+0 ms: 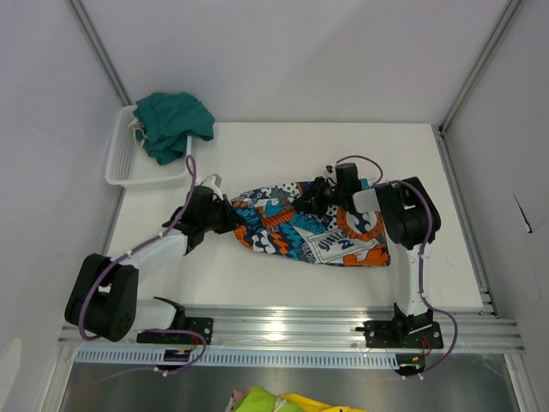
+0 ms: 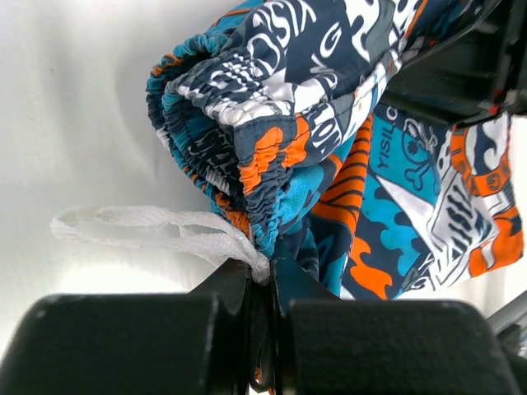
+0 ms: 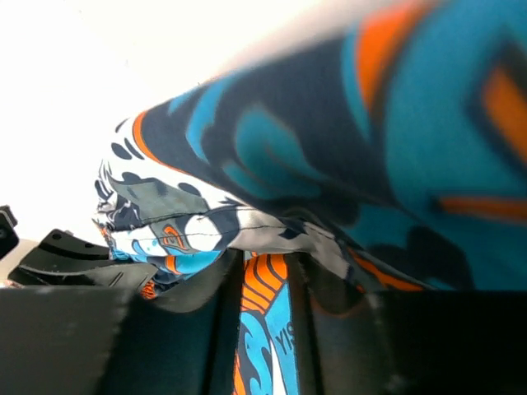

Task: Fold and stack the shorts
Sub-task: Fold the shorts

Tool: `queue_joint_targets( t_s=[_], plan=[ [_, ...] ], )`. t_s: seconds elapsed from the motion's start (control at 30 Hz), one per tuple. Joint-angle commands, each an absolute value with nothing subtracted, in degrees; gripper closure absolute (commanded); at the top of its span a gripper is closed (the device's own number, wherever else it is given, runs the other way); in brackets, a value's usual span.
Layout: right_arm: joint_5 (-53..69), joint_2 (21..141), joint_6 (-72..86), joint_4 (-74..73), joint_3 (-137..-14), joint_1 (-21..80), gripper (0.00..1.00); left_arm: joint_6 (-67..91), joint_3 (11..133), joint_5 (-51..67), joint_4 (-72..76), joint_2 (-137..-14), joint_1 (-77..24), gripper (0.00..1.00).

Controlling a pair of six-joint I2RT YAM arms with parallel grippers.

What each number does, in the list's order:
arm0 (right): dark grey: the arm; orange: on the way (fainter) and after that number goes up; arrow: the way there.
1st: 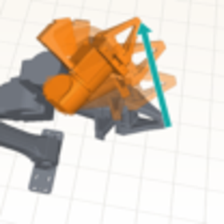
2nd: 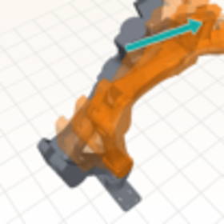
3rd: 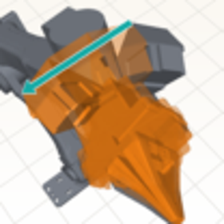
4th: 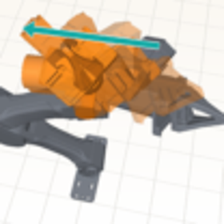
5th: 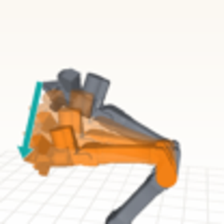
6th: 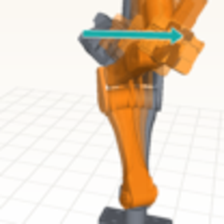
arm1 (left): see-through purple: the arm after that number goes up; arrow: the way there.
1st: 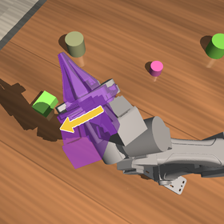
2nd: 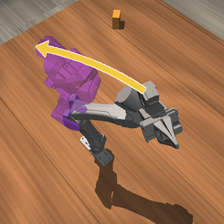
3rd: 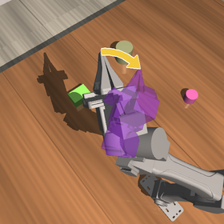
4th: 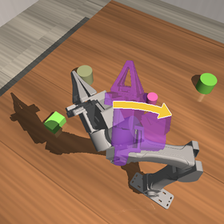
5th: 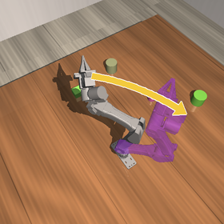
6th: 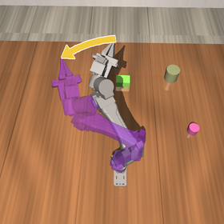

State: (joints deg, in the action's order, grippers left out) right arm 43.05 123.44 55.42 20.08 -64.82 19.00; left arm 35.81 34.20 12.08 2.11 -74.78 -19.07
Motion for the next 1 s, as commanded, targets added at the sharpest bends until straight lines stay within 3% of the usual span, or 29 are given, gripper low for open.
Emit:
queue_joint_targets(
  t_s=[0.0,0.17,0.4,0.43,0.63,0.97],
  plan=[
    [41.3,121.8,50.2,10.7,-69.7,20.0,0.64,31.1,36.7,9.8,-1.8,-71.5,-18.5,1.0],
    [40.7,117.7,41.2,-6.1,-74.4,19.8,0.55,29.0,41.1,7.6,-6.1,-70.5,-18.5,1.0],
    [48.5,112.7,29.1,-19.8,-75.6,18.5,0.6,27.7,46.4,5.0,-10.4,-72.8,-18.5,1.0],
    [49.9,112.5,27.0,-21.5,-75.8,18.6,0.61,27.3,47.7,4.4,-11.0,-73.3,-18.5,1.0],
    [54.1,115.3,23.4,-26.8,-74.5,22.4,1.0,25.4,54.6,4.8,-14.5,-77.3,-18.5,1.0],
    [53.4,121.9,34.2,-12.5,-72.5,28.2,1.0,24.2,62.2,4.4,-22.1,-78.3,-19.8,1.0]
  ],
)
